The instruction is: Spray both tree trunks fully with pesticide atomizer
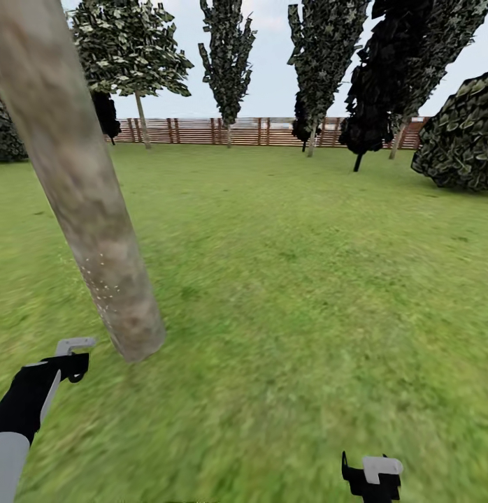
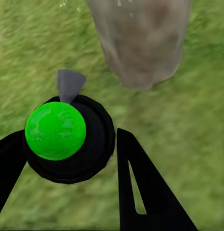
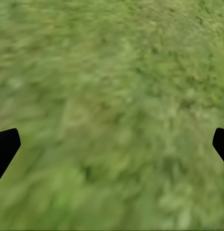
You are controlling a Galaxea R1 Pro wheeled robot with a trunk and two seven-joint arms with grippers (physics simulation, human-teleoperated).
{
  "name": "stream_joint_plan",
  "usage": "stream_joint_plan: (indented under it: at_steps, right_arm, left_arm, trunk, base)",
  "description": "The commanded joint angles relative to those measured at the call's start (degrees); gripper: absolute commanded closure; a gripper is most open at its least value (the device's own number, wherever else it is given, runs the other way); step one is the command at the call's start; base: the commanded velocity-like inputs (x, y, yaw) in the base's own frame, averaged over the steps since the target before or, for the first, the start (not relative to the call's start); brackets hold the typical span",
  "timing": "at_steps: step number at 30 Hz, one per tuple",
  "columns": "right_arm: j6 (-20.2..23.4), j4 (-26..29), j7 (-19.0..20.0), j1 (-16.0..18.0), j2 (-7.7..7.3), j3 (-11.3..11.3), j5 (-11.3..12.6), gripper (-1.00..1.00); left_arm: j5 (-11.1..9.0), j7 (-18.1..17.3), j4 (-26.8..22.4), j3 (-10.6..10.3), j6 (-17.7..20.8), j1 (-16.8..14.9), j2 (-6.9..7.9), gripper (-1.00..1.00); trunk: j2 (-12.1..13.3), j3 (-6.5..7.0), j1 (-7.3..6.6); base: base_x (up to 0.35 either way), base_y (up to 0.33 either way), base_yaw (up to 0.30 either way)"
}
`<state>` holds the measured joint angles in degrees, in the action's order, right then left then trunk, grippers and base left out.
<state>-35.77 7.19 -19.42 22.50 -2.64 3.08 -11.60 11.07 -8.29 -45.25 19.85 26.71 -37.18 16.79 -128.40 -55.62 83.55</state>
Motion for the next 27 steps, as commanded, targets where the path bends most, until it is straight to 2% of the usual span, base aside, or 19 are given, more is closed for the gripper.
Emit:
stream_joint_plan:
  at_steps: [1, 6, 20, 27]
  right_arm:
    - [0.0, 0.0, 0.0, 0.0, 0.0, 0.0, 0.0, -1.0]
    - [0.0, 0.0, 0.0, 0.0, 0.0, 0.0, 0.0, -1.0]
    - [0.0, 0.0, 0.0, 0.0, 0.0, 0.0, 0.0, -1.0]
    - [0.0, -0.1, 0.0, 0.0, 0.0, 0.0, 0.0, -1.0]
  left_arm:
    - [0.0, 0.0, 0.0, 0.0, 0.0, 0.0, 0.0, 1.0]
    - [0.0, 0.0, 0.0, -0.1, 0.3, 0.0, 0.0, 1.0]
    - [0.1, -0.1, 0.0, -0.2, 0.5, 0.0, 0.0, 1.0]
    - [0.3, 0.0, 0.0, -0.1, 0.5, 0.0, 0.08, 1.0]
  trunk:
    - [0.0, 0.0, 0.0]
    - [0.0, 0.0, 0.0]
    - [0.0, 0.0, 0.0]
    - [0.0, 0.0, 0.0]
  base:
    - [0.0, -0.275, 0.276]
    - [0.022, -0.275, 0.243]
    - [0.091, -0.275, 0.013]
    - [0.092, -0.275, 0.225]
